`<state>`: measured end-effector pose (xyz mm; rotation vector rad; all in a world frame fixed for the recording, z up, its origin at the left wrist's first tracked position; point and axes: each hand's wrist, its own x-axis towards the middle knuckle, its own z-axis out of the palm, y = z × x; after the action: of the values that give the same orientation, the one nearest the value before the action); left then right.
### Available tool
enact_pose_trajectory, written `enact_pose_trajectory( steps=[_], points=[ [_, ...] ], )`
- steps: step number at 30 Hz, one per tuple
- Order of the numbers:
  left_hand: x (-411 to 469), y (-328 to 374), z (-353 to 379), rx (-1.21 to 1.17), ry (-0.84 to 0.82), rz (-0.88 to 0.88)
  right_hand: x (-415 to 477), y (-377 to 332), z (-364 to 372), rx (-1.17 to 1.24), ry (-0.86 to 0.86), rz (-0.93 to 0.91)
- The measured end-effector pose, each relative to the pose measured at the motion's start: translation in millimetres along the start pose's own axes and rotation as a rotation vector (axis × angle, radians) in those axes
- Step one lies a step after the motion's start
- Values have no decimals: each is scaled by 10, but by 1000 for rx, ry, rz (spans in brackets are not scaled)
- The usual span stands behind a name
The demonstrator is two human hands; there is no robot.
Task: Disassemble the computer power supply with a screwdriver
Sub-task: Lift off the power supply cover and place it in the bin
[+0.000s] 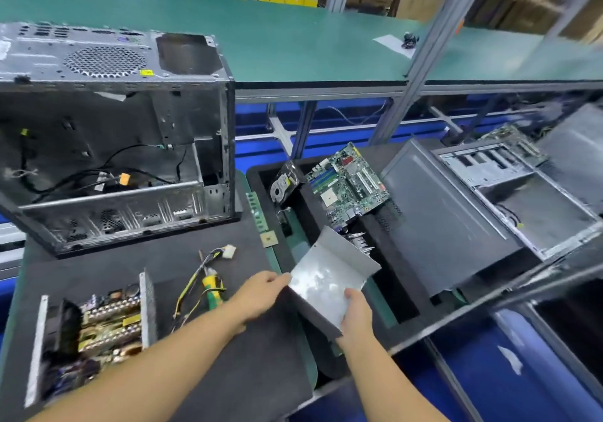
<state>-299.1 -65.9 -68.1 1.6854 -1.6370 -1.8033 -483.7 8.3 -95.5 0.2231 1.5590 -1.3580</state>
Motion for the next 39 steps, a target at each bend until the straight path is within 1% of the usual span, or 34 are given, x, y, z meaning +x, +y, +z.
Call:
enact_pose_trajectory(
  steps=[2,6,10,13,15,19,23,26,29,32,35,38,39],
  points=[
    [26,-15,136,-192,-17,-62,22,-20,-42,22,35,32],
    [152,5,257,-272,0,-13,110,-56,-15,137,60,62],
    [260,97,288,-471,-9,1,199,-81,90,262,-9,90],
    [364,140,267,-537,-14,-4,307,-74,183,281,-62,95],
    [420,176,233,-514,-18,4,392,-95,243,275,-82,99],
    [495,191,248,-363,-24,51,549,-154,366,230,-108,112],
    [475,130,279,-333,-67,19,682,-156,431,182,-91,127],
    [445,109,279,-335,-80,-17,742,-130,442,38,-11,137],
    [449,104,276,-277,-80,1,713,-81,467,-151,4,143],
    [415,113,261,-209,-17,37,651,-73,458,-346,44,110],
    [399,81,195,-232,141,92,569,-100,432,-585,104,-20],
    [315,53,84,-293,245,133,414,-133,543,-741,29,-138],
    [274,48,31,-336,262,125,328,-147,627,-808,14,-215]
  ],
)
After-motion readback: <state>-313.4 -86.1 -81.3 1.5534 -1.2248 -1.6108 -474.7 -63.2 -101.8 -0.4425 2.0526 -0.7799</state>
